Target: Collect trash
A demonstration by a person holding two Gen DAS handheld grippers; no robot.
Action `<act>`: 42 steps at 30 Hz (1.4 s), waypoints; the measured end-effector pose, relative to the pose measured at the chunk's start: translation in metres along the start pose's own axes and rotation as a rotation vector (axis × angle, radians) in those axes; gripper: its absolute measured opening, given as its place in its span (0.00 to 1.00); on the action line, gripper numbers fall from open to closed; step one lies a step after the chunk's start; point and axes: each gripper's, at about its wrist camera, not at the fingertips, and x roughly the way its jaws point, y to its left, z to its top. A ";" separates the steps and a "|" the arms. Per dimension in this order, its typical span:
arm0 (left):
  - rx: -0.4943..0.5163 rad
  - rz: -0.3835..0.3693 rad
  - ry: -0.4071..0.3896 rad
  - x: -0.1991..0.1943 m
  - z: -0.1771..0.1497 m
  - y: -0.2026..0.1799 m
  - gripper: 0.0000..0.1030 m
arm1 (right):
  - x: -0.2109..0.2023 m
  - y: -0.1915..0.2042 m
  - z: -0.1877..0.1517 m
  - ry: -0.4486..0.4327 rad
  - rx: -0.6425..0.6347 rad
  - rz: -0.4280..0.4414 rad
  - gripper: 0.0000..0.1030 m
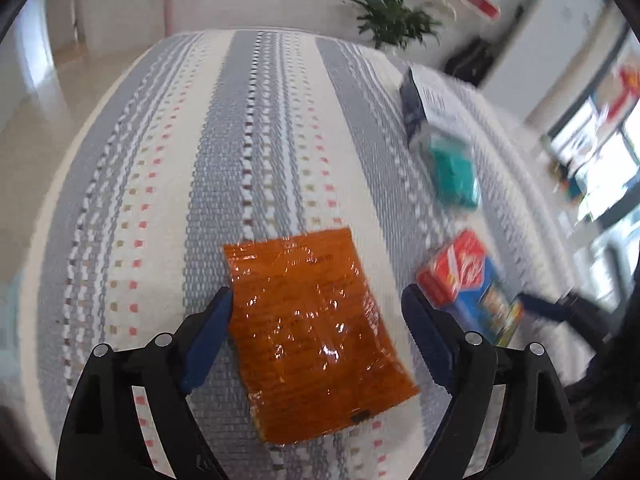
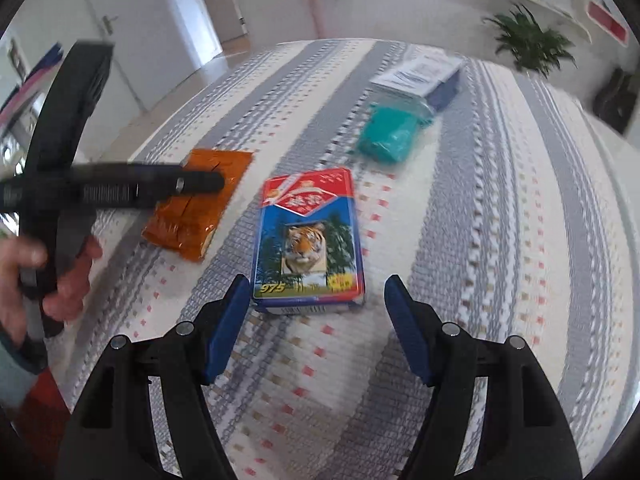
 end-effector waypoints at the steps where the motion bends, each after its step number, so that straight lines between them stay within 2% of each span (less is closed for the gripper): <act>1: 0.020 0.012 0.001 -0.001 -0.003 -0.006 0.80 | -0.001 -0.005 -0.001 -0.005 0.030 0.011 0.64; 6: 0.108 0.147 0.005 -0.003 -0.026 -0.028 0.81 | -0.010 -0.014 0.005 -0.059 0.082 0.016 0.64; 9: 0.116 0.160 -0.018 -0.007 -0.033 -0.026 0.78 | -0.012 -0.009 0.009 -0.063 0.069 0.003 0.65; 11: 0.123 0.163 -0.031 -0.013 -0.036 -0.024 0.60 | -0.006 -0.002 0.018 -0.058 0.041 -0.021 0.68; 16: 0.135 0.165 -0.083 -0.025 -0.048 -0.017 0.45 | 0.014 0.010 0.027 -0.032 0.003 -0.065 0.69; 19: 0.145 0.134 -0.094 -0.030 -0.051 -0.013 0.37 | 0.022 0.013 0.032 -0.017 -0.003 -0.082 0.69; 24: 0.107 0.063 -0.120 -0.046 -0.047 -0.002 0.34 | 0.036 0.023 0.035 0.013 -0.042 -0.147 0.68; 25: 0.099 0.053 -0.125 -0.049 -0.045 0.002 0.34 | 0.039 0.026 0.035 0.020 -0.048 -0.169 0.58; 27: 0.094 0.048 -0.140 -0.057 -0.044 0.008 0.34 | 0.041 0.028 0.035 0.023 -0.056 -0.192 0.56; 33: 0.081 0.098 -0.210 -0.091 -0.041 0.035 0.34 | 0.025 0.067 0.050 -0.075 -0.126 -0.188 0.56; 39: 0.016 0.160 -0.292 -0.139 -0.042 0.091 0.34 | 0.004 0.143 0.094 -0.178 -0.197 -0.100 0.56; 42: -0.042 0.215 -0.311 -0.162 -0.047 0.129 0.34 | 0.001 0.185 0.115 -0.216 -0.222 -0.075 0.56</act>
